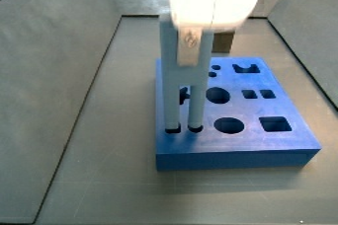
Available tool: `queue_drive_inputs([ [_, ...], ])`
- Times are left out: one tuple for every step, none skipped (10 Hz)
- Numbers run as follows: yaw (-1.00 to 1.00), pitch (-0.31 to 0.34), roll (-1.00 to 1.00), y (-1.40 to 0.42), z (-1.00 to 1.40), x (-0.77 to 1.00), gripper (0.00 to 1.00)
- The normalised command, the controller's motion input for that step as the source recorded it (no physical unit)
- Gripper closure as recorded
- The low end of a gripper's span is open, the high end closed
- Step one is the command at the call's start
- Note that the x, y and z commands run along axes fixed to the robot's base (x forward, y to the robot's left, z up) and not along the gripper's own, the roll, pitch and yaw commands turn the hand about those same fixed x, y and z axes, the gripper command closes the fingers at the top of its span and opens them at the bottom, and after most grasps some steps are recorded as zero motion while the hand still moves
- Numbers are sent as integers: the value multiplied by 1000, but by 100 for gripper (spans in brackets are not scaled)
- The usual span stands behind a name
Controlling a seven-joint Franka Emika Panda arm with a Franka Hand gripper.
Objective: Pick up the square-circle object. Move up. Place the square-circle object on the fixture. Regrasp the square-circle object. Rotate the square-circle object. Move to above the board. Insert the square-circle object.
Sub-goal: Insert the square-circle object.
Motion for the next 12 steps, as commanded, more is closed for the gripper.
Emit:
queue_drive_inputs([
  [169, 80, 460, -69, -214, 220, 100],
  [43, 0, 329, -120, -226, 40, 100],
  [0, -46, 146, -94, -154, -17, 100],
  [0, -9, 104, -86, -186, 0, 100],
  [-17, 0, 97, -54, -226, 149, 100],
  [-17, -1, 96, -40, -260, 129, 100],
  [-129, 0, 110, -3, -283, 266, 100],
  [-183, 3, 110, 0, -249, 360, 100],
  [-174, 4, 106, 0, -254, 311, 100],
  [-140, 0, 137, -46, -349, 209, 100],
  [-160, -10, 169, -146, -523, 183, 100],
  [-194, 0, 134, -129, -600, 274, 100],
])
